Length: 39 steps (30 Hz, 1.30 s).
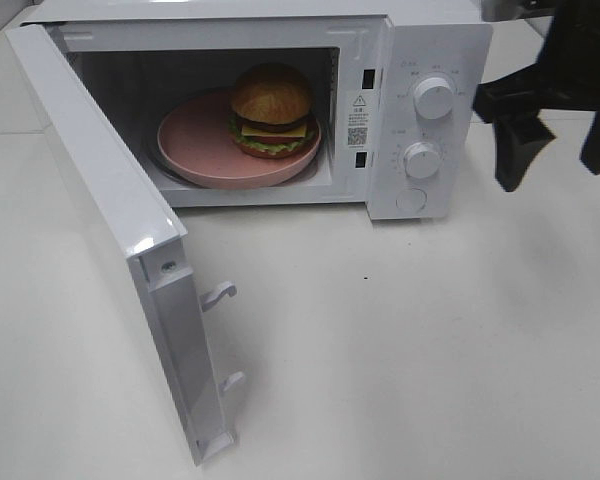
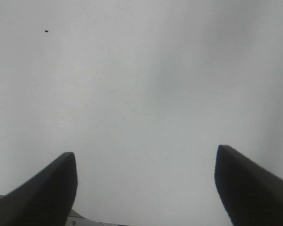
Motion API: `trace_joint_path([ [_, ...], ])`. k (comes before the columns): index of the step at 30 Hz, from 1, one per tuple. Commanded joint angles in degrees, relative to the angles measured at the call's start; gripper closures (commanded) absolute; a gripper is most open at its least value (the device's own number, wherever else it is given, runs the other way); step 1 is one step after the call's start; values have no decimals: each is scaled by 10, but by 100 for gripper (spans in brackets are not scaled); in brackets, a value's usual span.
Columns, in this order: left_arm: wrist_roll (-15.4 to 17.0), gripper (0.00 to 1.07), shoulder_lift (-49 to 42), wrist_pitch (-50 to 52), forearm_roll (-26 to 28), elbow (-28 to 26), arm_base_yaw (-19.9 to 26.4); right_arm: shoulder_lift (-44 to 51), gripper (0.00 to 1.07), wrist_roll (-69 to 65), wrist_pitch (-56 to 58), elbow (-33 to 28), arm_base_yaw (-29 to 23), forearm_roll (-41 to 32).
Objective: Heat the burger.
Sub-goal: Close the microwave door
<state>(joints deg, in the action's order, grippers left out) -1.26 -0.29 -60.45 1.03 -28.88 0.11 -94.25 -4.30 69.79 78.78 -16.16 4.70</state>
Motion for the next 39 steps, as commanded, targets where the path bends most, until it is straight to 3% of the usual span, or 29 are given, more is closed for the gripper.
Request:
trace_joint_path([
  [1, 0, 106, -12, 9, 2, 2, 2, 53, 35, -10, 14, -38, 26, -2],
  [18, 0, 106, -12, 9, 2, 2, 2, 340, 35, -41, 14, -238, 38, 19],
  [20, 0, 106, -12, 9, 2, 2, 2, 406, 35, -41, 3, -288, 38, 19],
  [29, 0, 106, -12, 9, 2, 2, 2, 532, 35, -40, -3, -367, 38, 18],
  [37, 0, 106, -12, 9, 2, 2, 2, 704, 35, -32, -76, -454, 38, 18],
  [39, 0, 106, -12, 9, 2, 2, 2, 792, 35, -26, -121, -492, 38, 17],
])
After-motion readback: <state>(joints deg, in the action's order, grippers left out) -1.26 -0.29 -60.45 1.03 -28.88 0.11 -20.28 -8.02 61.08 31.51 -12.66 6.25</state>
